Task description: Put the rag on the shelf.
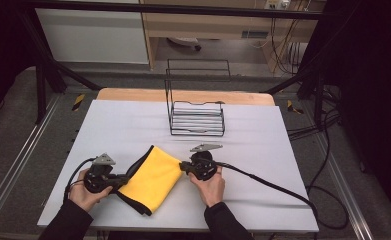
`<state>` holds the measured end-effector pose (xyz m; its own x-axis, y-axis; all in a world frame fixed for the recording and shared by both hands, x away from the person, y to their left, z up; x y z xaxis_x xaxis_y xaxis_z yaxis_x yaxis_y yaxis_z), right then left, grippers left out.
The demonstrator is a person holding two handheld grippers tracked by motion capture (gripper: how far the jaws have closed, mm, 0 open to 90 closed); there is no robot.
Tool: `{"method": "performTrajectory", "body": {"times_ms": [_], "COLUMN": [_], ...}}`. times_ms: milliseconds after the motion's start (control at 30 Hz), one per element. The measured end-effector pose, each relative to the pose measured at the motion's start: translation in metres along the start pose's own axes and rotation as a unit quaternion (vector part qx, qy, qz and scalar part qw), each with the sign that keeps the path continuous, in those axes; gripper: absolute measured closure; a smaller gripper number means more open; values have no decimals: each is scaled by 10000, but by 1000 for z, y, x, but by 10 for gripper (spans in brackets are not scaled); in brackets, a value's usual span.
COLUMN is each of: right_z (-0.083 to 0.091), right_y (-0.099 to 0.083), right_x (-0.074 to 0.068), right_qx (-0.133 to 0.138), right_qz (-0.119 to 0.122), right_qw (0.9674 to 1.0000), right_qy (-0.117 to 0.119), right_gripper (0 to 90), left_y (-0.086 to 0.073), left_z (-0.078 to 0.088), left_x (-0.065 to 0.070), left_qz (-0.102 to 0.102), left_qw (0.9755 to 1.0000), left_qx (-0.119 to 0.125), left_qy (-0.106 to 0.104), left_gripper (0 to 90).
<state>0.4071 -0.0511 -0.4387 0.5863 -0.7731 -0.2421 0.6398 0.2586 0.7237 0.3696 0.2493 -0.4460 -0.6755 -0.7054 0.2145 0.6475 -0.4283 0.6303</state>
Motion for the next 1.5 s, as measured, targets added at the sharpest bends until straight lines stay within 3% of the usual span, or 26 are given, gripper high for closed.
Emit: {"method": "performTrajectory", "body": {"times_ms": [200, 267, 300, 367, 567, 700, 867, 933, 1000, 1033, 1100, 1233, 1333, 1500], "right_z": [15, 16, 14, 13, 2, -11, -23, -14, -9, 2, 6, 22, 32, 45], "right_y": [3, 4, 8, 10, 20, 19, 11, 16, 18, 22, 23, 22, 16, 2], "right_x": [20, 23, 29, 31, 44, 49, 53, 50, 48, 46, 46, 45, 48, 55], "right_qx": [-108, -103, -74, -40, 127, 280, 118, 331, 396, 476, 463, 418, 430, 339], "right_qz": [80, 150, 300, 337, 674, 827, 885, 872, 853, 858, 883, 973, 851, 798], "right_qw": [9996, 9994, 9987, 9986, 9971, 9956, 9946, 9947, 9948, 9945, 9943, 9938, 9952, 9961], "right_qy": [-232, -308, -411, -408, -340, -352, -520, -437, -394, -374, -368, -341, -213, -147], "right_gripper": [853, 853, 853, 852, 845, 827, 742, 649, 618, 512, 486, 340, 239, 124], "left_y": [3, 4, 5, 5, 6, 6, 7, 8, 10, 11, 14, 21, 27, 42], "left_z": [-13, -17, -20, -24, -32, -32, -26, -22, -17, -15, -9, -2, 0, -5], "left_x": [31, 39, 44, 52, 69, 67, 64, 62, 58, 56, 50, 39, 33, 26], "left_qz": [-91, -51, -23, -64, -154, -321, -420, -430, -410, -410, -409, -291, -227, -265], "left_qw": [9998, 9996, 9995, 9993, 9984, 9975, 9969, 9968, 9969, 9969, 9966, 9963, 9965, 9966], "left_qx": [159, 258, 305, 339, 490, 520, 538, 557, 562, 585, 623, 751, 784, 745], "left_qy": [-10, -38, -20, 135, 239, 362, 386, 374, 369, 341, 347, 308, 181, 227], "left_gripper": [818, 816, 813, 812, 789, 750, 665, 591, 556, 509, 480, 369, 283, 137]}}
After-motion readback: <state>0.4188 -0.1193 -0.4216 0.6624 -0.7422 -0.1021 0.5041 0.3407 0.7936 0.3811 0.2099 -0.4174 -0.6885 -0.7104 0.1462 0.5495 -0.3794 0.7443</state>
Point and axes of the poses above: each handheld gripper's, and its own axes: z roughly backward along the jaws, y roughly out of its top, x roughly to its right, the point moved 2 cm from there along -z, roughly forward along the jaws, and after that the axes turned 3 degrees about -y, right-handed, at the moved point
